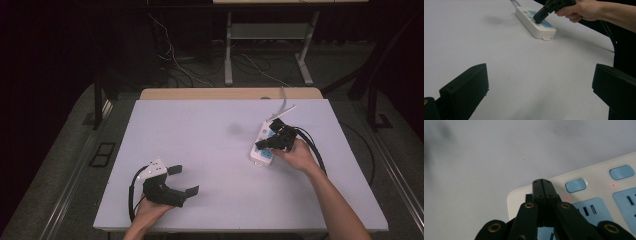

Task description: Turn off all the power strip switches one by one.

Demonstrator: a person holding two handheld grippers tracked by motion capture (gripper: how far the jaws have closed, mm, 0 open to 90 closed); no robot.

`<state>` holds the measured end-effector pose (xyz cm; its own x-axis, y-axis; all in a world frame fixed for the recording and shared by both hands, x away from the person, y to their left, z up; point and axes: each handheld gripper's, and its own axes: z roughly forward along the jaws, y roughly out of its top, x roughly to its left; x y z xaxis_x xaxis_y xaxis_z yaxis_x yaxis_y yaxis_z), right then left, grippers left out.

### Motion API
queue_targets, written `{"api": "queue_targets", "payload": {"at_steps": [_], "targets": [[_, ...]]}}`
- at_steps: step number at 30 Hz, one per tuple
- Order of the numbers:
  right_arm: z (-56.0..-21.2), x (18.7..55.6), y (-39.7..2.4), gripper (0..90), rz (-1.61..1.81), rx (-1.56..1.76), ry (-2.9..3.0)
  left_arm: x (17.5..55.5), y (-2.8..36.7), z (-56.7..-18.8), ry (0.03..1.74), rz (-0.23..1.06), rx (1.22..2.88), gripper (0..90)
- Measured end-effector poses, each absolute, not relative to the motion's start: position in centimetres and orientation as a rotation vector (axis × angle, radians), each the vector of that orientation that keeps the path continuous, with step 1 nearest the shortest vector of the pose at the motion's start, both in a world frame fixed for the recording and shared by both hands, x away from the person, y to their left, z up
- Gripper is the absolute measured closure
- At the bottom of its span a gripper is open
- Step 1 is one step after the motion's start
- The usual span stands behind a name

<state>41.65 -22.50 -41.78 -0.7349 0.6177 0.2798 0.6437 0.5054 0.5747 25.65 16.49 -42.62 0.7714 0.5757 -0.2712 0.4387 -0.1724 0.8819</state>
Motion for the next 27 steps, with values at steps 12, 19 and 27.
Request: {"api": "queue_targets", "payload": {"at_steps": [12, 19, 27], "targets": [[-41.68, 41.19, -21.91, 90.0, -1.046, -1.122, -2.754, 25.62, 16.53, -42.61, 0.785, 0.149, 1.805, 0.0], [-41.33, 41.17, -22.13, 90.0, -1.044, -1.117, -2.756, 25.78, 16.6, -42.68, 0.791, 0.145, 1.801, 0.0], [-40.84, 41.07, -22.39, 90.0, -1.013, -1.097, -2.762, 25.77, 16.6, -42.67, 0.789, 0.149, 1.803, 0.0]]}}
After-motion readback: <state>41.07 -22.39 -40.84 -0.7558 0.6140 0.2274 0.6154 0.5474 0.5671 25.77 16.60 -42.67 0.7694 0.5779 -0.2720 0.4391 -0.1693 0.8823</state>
